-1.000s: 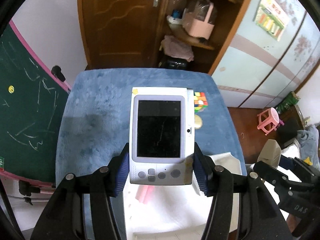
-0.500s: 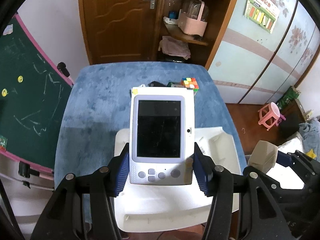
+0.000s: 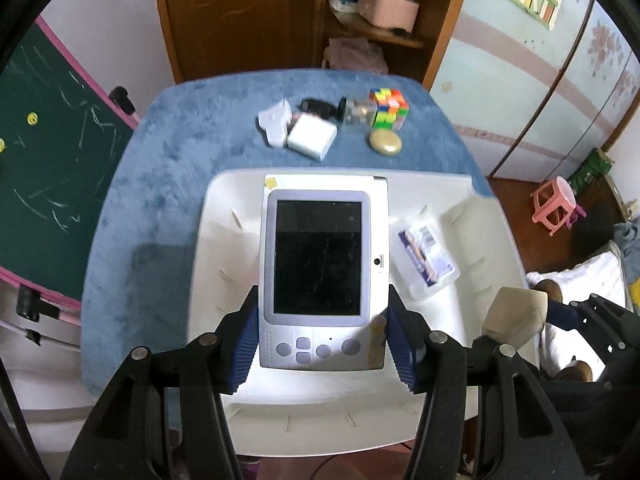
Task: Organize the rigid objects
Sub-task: 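Lower the white device into the tray while the right tool drops the beige block there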
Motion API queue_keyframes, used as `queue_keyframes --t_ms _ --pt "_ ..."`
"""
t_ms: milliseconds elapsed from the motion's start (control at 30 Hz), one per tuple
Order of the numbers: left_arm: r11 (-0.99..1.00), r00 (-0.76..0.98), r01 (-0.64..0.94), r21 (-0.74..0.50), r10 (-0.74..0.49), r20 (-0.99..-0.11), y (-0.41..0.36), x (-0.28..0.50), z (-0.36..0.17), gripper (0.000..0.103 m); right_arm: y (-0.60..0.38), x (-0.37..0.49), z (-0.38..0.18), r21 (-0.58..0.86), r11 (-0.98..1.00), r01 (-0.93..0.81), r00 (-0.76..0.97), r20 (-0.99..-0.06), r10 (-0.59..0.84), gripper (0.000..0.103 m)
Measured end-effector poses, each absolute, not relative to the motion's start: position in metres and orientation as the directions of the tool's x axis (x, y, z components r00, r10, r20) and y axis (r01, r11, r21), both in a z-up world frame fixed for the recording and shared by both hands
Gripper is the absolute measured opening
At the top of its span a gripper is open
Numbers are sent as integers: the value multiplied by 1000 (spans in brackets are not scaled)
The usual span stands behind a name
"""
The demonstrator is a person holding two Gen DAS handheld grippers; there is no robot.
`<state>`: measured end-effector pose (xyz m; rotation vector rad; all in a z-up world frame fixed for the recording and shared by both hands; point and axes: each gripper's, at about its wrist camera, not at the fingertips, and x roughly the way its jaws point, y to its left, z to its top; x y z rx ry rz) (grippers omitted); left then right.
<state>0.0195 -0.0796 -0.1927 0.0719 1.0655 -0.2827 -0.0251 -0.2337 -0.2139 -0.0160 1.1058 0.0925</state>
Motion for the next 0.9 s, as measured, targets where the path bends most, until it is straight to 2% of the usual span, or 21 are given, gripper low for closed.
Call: queue_keyframes --t_ms 400,900 --pt "961 374 265 -75 -174 -911 -87 29 -257 60 -227 -20 -279 45 994 -99 332 -940 75 63" --pt "961 358 271 -54 -153 -921 -93 36 -276 61 -230 -9 -304 65 994 -93 270 -959 88 64"
